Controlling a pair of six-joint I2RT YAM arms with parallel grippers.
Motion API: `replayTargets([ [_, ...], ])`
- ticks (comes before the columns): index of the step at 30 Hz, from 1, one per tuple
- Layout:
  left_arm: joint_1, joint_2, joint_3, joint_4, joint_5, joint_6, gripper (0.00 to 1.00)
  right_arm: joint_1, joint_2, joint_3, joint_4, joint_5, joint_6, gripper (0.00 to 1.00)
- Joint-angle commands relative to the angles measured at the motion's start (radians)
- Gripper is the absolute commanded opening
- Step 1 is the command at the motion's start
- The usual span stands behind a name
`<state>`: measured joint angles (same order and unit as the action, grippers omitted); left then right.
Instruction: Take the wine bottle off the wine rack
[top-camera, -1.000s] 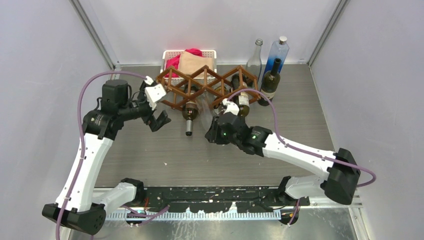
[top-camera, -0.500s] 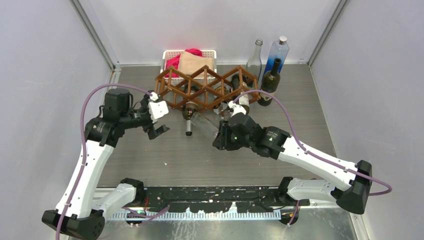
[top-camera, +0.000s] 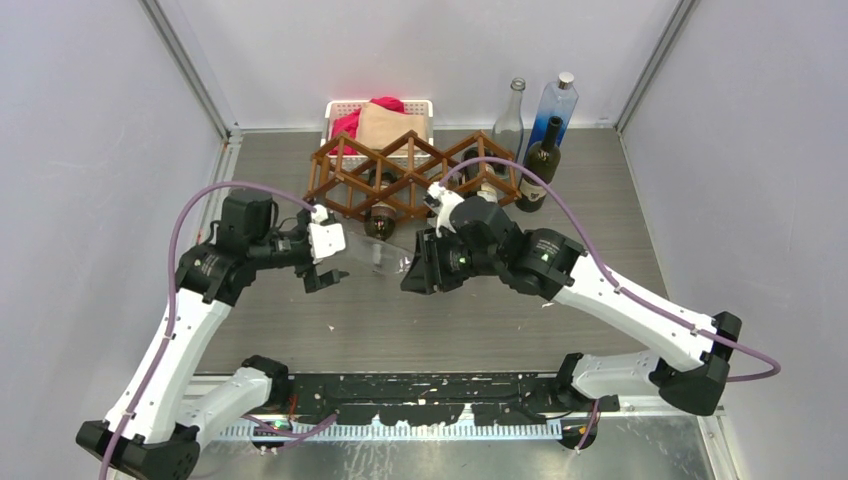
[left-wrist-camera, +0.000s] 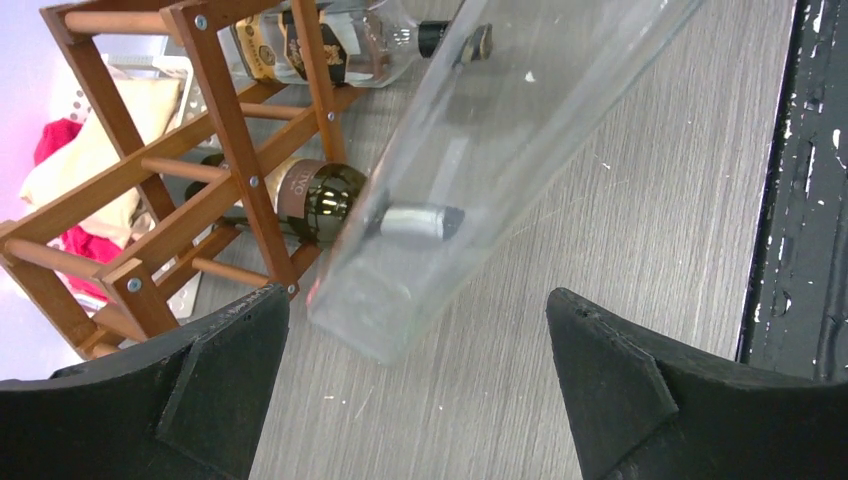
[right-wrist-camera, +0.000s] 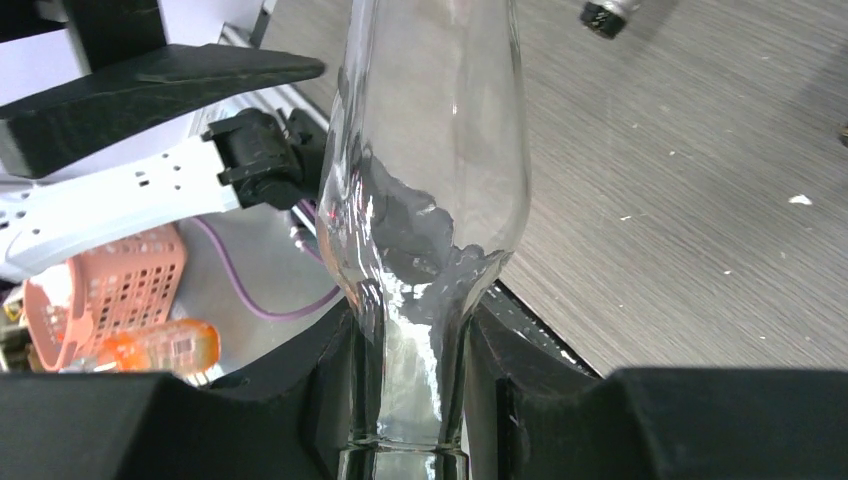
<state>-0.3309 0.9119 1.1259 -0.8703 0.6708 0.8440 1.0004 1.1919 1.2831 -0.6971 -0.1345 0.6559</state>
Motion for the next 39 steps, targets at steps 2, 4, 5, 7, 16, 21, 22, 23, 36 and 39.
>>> replayTargets([
  [2,-0.066,-0.021,-0.013,0.094,0.007,0.027,1.00,0.020,0.032,0.138,0.050,-0.120,-0.081,0.01],
  [4,-0.107,-0.016,-0.009,0.091,-0.030,0.042,1.00,0.032,0.056,0.172,0.038,-0.139,-0.095,0.01],
  [5,-0.123,-0.009,-0.006,0.080,-0.049,0.050,1.00,0.040,0.071,0.190,0.030,-0.142,-0.104,0.01],
  [7,-0.143,0.005,0.005,0.030,-0.050,0.088,1.00,0.057,0.096,0.224,0.018,-0.151,-0.124,0.01],
  [16,-0.172,0.004,-0.004,-0.062,-0.074,0.184,0.75,0.086,0.146,0.279,0.011,-0.166,-0.157,0.01],
  [21,-0.172,-0.036,-0.035,0.049,-0.080,0.136,0.07,0.086,0.142,0.271,0.011,-0.117,-0.156,0.43],
  [22,-0.172,-0.049,-0.048,0.092,-0.083,0.114,0.01,0.086,0.135,0.265,0.018,-0.099,-0.152,0.57],
  [23,-0.172,-0.061,-0.059,0.146,-0.089,0.080,0.00,0.086,0.123,0.256,0.030,-0.077,-0.151,0.68],
  [36,-0.172,-0.003,0.053,0.375,-0.091,-0.648,0.00,0.086,-0.127,0.043,0.412,0.326,-0.124,1.00],
  [39,-0.172,0.012,0.079,0.356,-0.030,-0.712,0.00,0.086,-0.112,0.056,0.461,0.334,-0.142,1.00],
])
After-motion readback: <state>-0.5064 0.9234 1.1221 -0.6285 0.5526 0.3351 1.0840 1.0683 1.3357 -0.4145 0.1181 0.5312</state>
